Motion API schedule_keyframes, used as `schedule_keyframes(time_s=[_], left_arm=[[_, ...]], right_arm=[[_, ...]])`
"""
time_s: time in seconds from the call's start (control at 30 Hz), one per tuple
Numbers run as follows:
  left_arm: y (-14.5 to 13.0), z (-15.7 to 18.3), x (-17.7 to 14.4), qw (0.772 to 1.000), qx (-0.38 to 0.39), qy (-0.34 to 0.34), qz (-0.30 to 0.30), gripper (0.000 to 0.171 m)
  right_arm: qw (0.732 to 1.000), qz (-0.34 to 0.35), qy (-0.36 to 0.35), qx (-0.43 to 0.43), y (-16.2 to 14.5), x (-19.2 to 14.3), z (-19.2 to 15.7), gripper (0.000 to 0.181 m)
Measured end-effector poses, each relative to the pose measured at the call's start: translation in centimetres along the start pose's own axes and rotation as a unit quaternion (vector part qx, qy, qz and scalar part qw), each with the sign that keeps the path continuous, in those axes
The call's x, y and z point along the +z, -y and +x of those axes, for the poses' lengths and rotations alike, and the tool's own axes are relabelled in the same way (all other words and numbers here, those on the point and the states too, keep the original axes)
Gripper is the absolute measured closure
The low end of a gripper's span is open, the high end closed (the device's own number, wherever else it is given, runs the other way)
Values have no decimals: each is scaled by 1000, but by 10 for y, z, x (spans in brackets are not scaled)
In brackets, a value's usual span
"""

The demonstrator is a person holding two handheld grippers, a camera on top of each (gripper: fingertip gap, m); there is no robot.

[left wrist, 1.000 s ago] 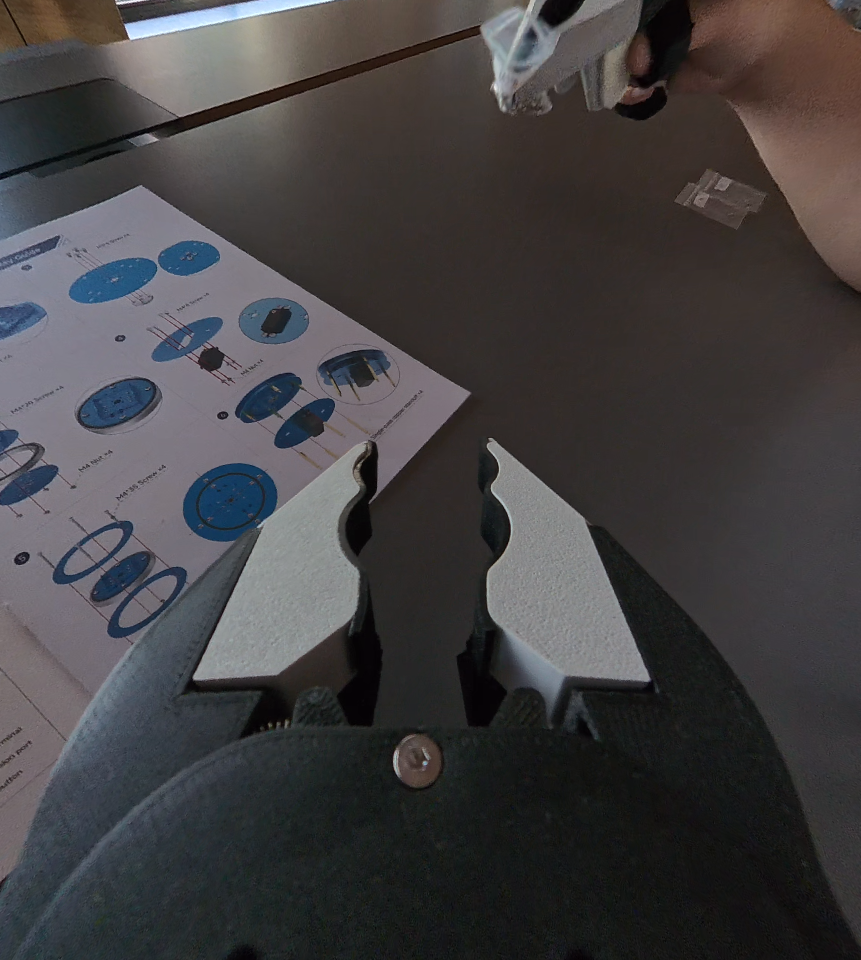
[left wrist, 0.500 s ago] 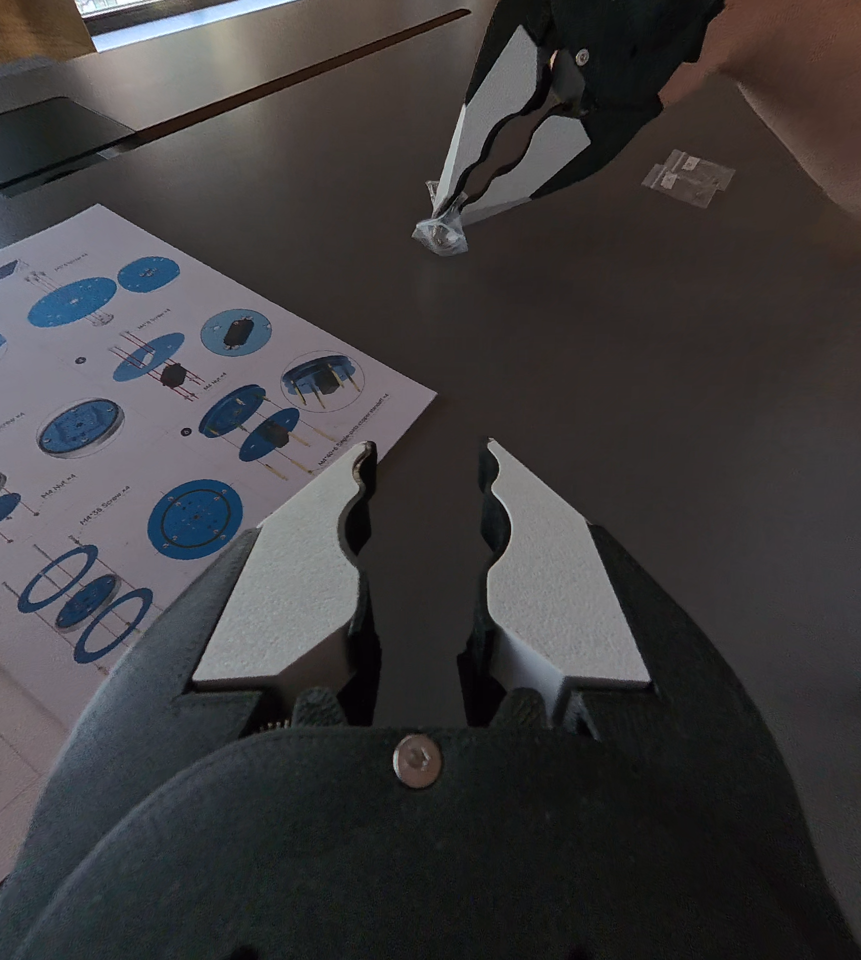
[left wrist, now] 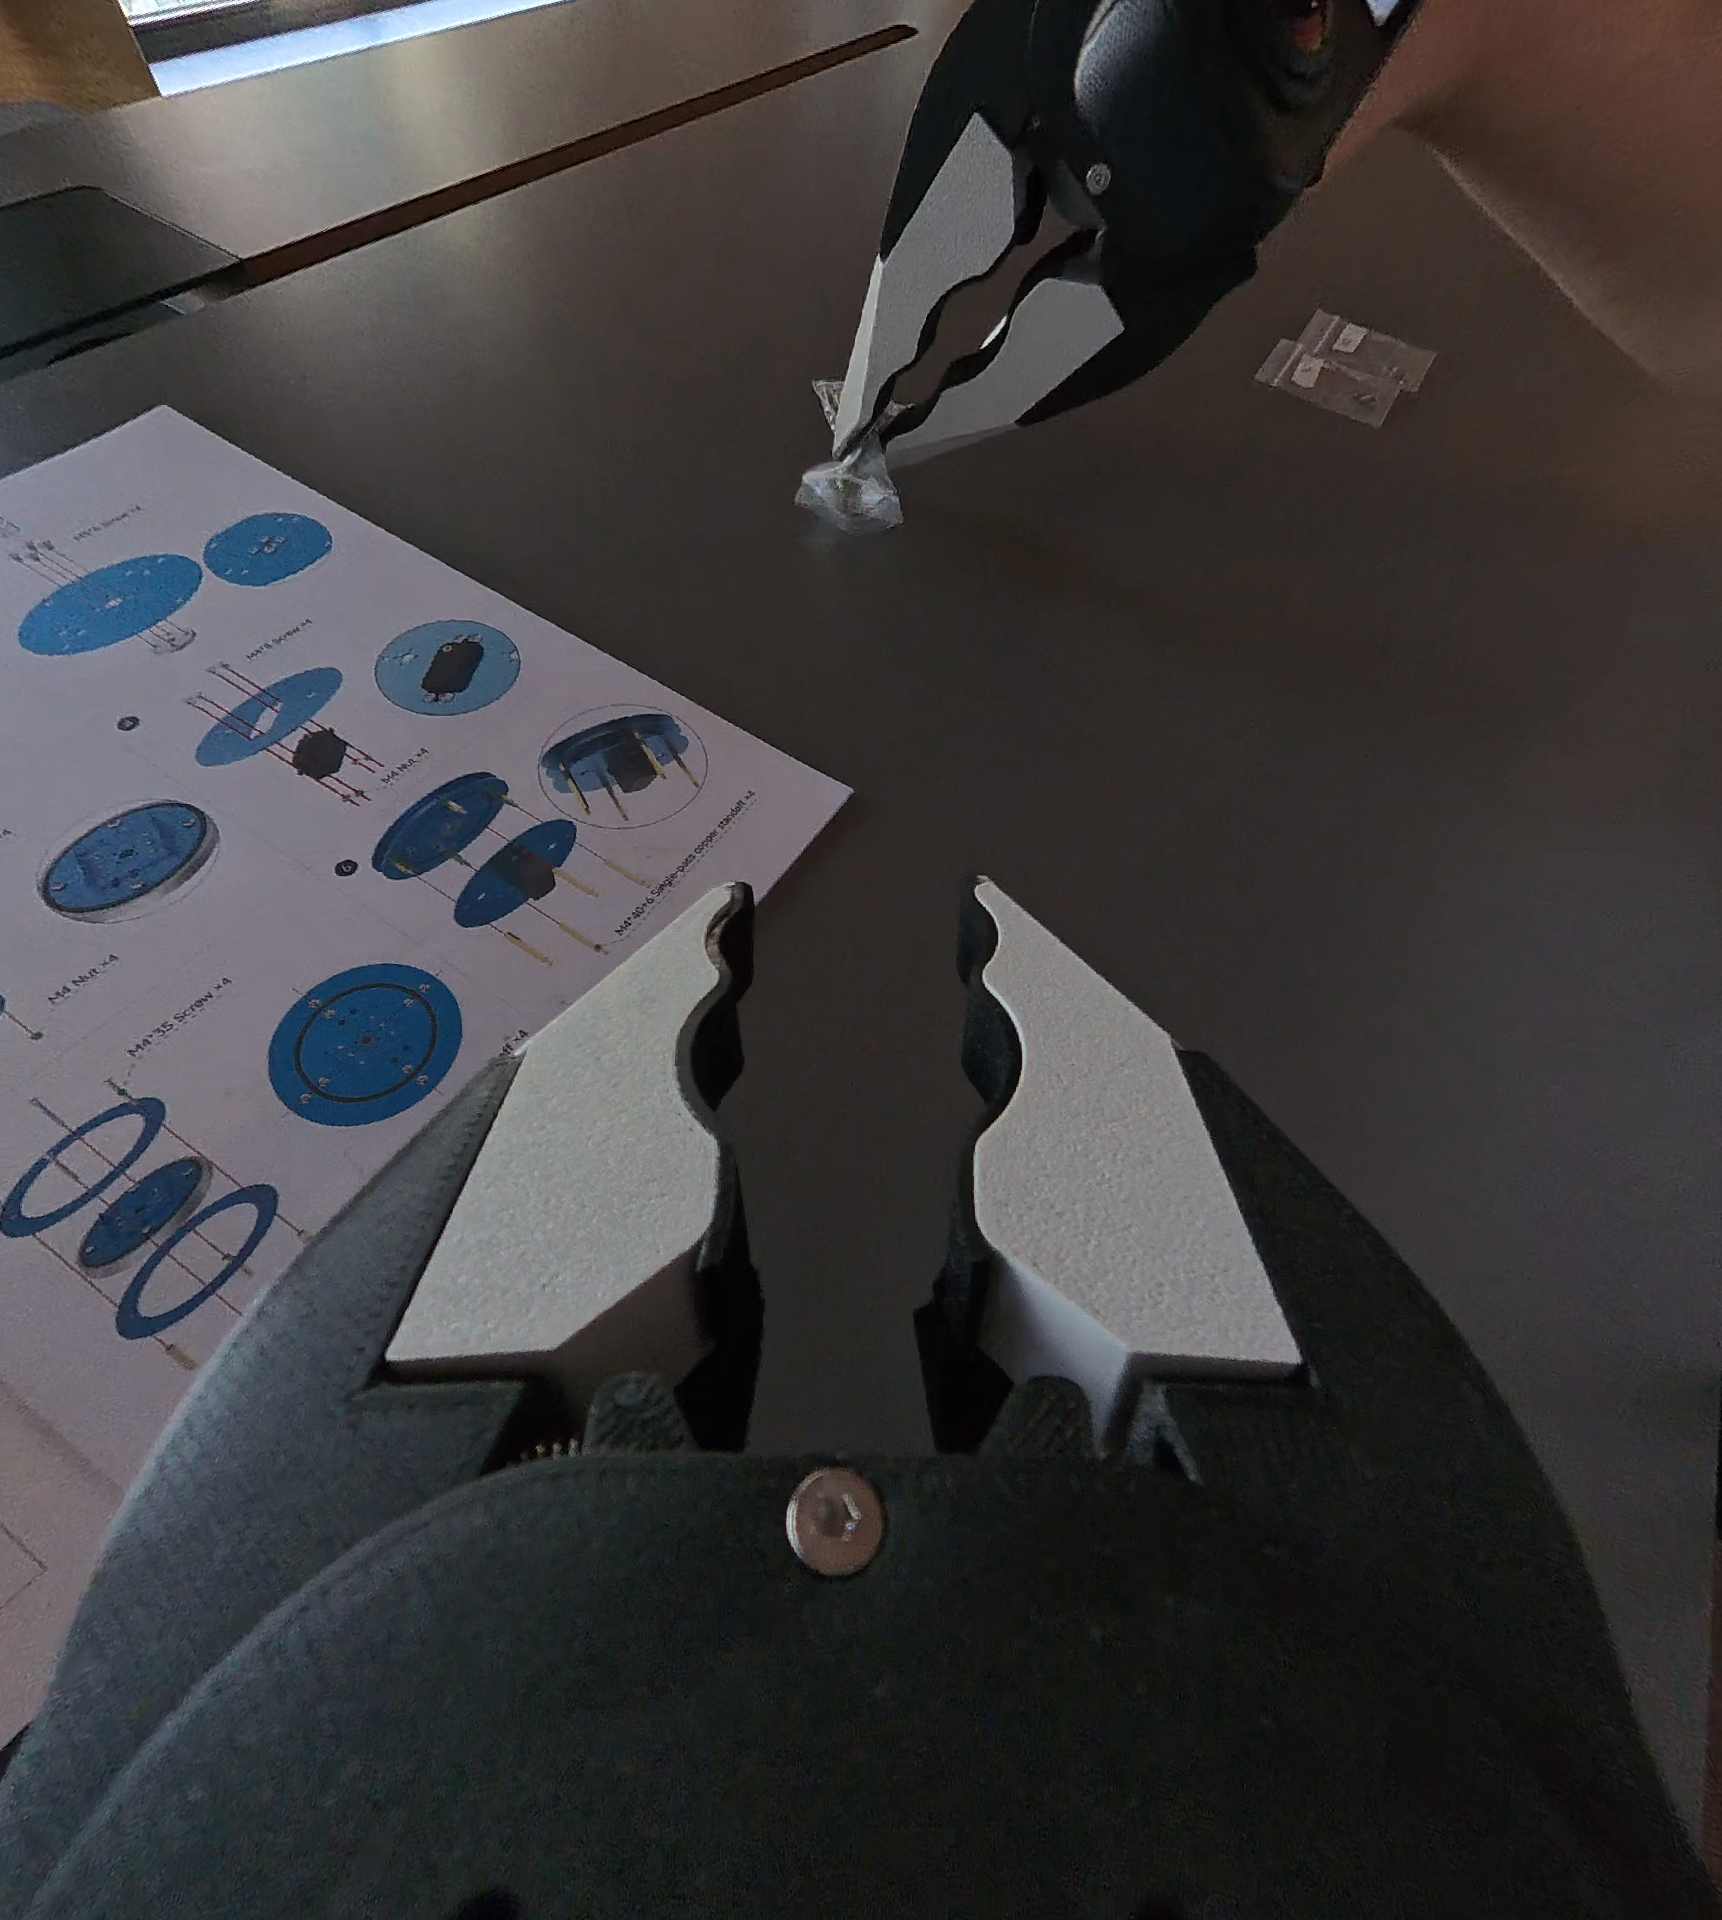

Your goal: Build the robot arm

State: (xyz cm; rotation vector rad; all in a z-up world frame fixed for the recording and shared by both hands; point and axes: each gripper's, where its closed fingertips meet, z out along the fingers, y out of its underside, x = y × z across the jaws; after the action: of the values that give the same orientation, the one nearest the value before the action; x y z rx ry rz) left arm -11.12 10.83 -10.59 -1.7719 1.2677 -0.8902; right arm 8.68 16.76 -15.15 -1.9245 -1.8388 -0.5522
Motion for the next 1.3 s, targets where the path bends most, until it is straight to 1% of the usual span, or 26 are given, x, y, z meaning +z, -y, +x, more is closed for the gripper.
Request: schedule_keyframes(time_s=[0.07,0.13,0.23,0.3,0.37,0.47,0.53,0.57,0.63,0.7,0.8,0.87,1.0,1.1,1.17,1.23,1.3], left_arm=[[0,0,0,1000,1,0,-1,134],[0,1,0,1000,0,-1,1,134],[-1,0,1,1000,-1,0,-3,134],[-1,1,1,1000,-1,-2,-2,134],[-2,1,1,1000,0,-1,-5,134],[0,2,0,1000,0,-4,-1,134],[-1,2,0,1000,-1,-4,-2,134],[-1,3,1,1000,-2,-6,-3,134],[-1,3,1,1000,1,-6,-3,134],[-2,3,1,1000,2,-4,-6,134],[-2,3,2,1000,0,-5,-6,134],[-3,2,2,1000,1,-3,-8,134],[-4,3,2,1000,1,-4,-8,134],[-4,4,3,1000,2,-5,-10,134],[-4,5,3,1000,4,-6,-11,134],[-6,5,4,1000,4,-6,-15,134],[-6,5,5,1000,3,-8,-15,134]], right_arm=[[1000,11,-11,-22,6,-1,2,178],[1000,-7,0,-8,1,3,3,178],[999,4,-11,-36,9,2,4,179],[1000,-7,-2,-19,5,4,5,178],[999,3,-9,-40,12,2,4,179],[1000,-14,-4,-26,5,6,7,179],[999,-3,-14,-53,12,3,7,179],[999,0,-15,-49,12,3,8,179],[999,-17,-6,-38,8,4,8,178],[998,2,-15,-61,17,1,7,179],[999,-15,-4,-39,9,4,8,179],[998,1,-10,-56,16,1,6,179],[999,-10,-3,-41,9,4,5,179],[999,0,-8,-48,12,1,4,179],[999,-10,-4,-38,9,1,4,179],[998,-2,-9,-58,16,-2,1,179],[999,-4,-5,-42,12,0,2,179]])
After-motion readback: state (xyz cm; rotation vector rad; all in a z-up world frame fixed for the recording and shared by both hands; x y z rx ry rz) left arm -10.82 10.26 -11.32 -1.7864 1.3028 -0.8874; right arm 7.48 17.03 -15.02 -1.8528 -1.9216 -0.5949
